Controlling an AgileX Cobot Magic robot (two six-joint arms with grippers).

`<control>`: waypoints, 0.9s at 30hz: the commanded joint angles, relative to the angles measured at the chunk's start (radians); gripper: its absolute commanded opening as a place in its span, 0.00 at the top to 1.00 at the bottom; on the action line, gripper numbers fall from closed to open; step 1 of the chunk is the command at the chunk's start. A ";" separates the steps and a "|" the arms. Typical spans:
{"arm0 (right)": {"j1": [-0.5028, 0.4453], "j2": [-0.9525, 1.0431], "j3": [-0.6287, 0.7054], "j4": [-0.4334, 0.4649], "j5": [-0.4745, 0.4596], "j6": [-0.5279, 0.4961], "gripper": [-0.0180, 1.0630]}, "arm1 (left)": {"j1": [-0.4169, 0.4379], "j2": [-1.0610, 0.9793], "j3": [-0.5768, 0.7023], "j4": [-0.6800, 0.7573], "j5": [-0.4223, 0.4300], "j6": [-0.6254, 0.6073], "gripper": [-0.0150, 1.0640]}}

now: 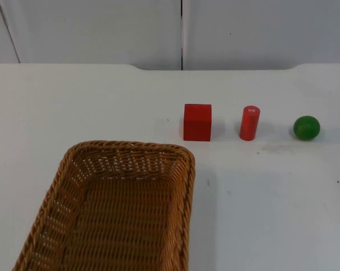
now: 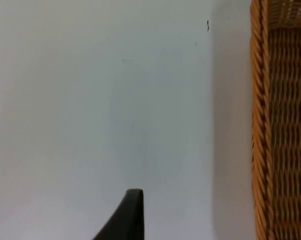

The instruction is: Pick up the basket with the left hand and place the object to the left of the red cylinder into the basket with the right hand.

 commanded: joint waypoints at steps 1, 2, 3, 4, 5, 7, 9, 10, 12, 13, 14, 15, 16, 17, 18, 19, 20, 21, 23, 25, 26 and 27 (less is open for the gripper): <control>-0.005 -0.005 -0.006 0.007 -0.006 -0.006 0.01 | 0.002 0.018 -0.006 -0.020 -0.041 0.008 0.01; -0.005 -0.005 -0.006 0.007 -0.001 -0.006 0.01 | 0.002 0.032 -0.006 -0.020 -0.056 0.008 0.01; -0.005 -0.005 -0.006 0.007 -0.001 -0.006 0.01 | 0.002 0.047 -0.006 -0.020 -0.068 0.012 0.01; -0.005 -0.005 -0.006 0.007 -0.001 -0.006 0.01 | 0.002 0.068 -0.006 -0.020 -0.074 0.017 0.01; -0.005 -0.005 -0.006 0.007 -0.008 -0.006 0.01 | 0.002 0.087 -0.006 -0.023 -0.083 0.028 0.01; -0.005 -0.005 -0.006 0.007 -0.008 -0.006 0.01 | 0.002 0.097 -0.006 -0.025 -0.087 0.038 0.01; -0.005 -0.005 -0.006 0.007 -0.010 -0.006 0.01 | 0.002 0.150 -0.008 -0.054 -0.110 0.084 0.01; -0.005 -0.005 -0.006 0.007 -0.010 -0.006 0.01 | 0.002 0.180 -0.023 -0.067 -0.110 0.097 0.01; -0.005 -0.005 -0.006 0.007 -0.010 -0.006 0.01 | 0.002 0.203 -0.036 -0.079 -0.110 0.114 0.01; -0.005 -0.005 -0.006 0.007 -0.010 -0.006 0.01 | 0.002 0.225 -0.051 -0.098 -0.108 0.147 0.01; -0.005 -0.005 -0.006 0.007 -0.010 -0.006 0.01 | 0.002 0.252 -0.068 -0.110 -0.111 0.178 0.01; -0.005 -0.005 -0.006 0.007 -0.010 -0.004 0.01 | 0.002 0.280 -0.084 -0.112 -0.117 0.189 0.01; -0.005 -0.005 -0.006 0.007 -0.010 -0.002 0.01 | 0.002 0.304 -0.097 -0.120 -0.121 0.189 0.01; -0.005 -0.005 -0.006 0.007 -0.010 -0.002 0.01 | 0.002 0.336 -0.104 -0.136 -0.126 0.196 0.01; -0.005 -0.005 -0.006 0.007 -0.010 -0.002 0.01 | 0.002 0.336 -0.104 -0.136 -0.126 0.196 0.01; -0.005 -0.005 -0.006 0.007 -0.012 -0.002 0.01 | 0.000 0.368 -0.110 -0.158 -0.126 0.212 0.01; -0.005 -0.005 -0.006 0.007 -0.012 -0.002 0.01 | -0.004 0.402 -0.114 -0.183 -0.126 0.235 0.01; -0.005 -0.005 -0.006 0.007 -0.015 -0.002 0.01 | -0.017 0.429 -0.115 -0.207 -0.129 0.257 0.01; -0.005 -0.005 -0.006 0.007 -0.019 -0.002 0.01 | -0.030 0.459 -0.115 -0.224 -0.140 0.269 0.01; -0.005 -0.005 -0.006 0.004 -0.022 -0.002 0.01 | -0.061 0.514 -0.119 -0.236 -0.161 0.269 0.01; -0.005 -0.005 -0.006 0.004 -0.022 -0.002 0.01 | -0.090 0.546 -0.123 -0.238 -0.180 0.269 0.01; -0.005 -0.005 -0.006 0.004 -0.022 -0.002 0.01 | -0.111 0.566 -0.123 -0.241 -0.204 0.269 0.01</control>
